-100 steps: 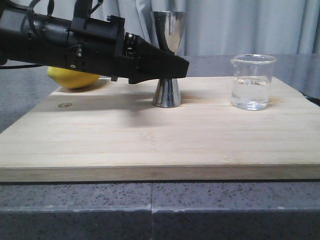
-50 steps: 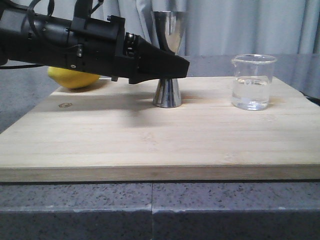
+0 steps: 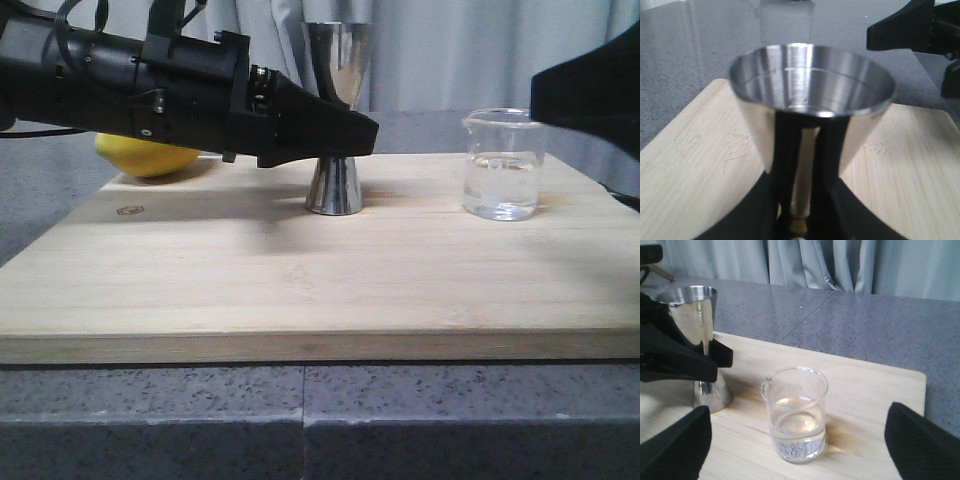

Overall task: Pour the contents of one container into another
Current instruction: 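Reach the right gripper to the glass beaker and grasp it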

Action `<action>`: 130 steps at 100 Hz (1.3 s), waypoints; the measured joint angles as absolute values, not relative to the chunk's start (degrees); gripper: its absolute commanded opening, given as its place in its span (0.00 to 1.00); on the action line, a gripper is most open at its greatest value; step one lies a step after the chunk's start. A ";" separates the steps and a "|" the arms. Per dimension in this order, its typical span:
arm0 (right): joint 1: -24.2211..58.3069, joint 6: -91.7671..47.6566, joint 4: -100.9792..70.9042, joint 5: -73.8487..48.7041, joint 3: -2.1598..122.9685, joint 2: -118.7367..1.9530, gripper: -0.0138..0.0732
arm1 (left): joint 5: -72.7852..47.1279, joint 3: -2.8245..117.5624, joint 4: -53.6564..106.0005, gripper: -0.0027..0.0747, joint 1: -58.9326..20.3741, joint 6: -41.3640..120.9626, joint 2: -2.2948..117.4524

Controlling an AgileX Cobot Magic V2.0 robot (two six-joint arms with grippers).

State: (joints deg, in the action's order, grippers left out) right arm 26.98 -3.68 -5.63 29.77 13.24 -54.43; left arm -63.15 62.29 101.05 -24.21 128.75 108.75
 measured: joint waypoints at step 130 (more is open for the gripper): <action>26.98 -3.23 -5.27 45.46 21.04 -84.60 0.74 | -63.20 62.29 101.08 0.02 -24.21 128.75 108.75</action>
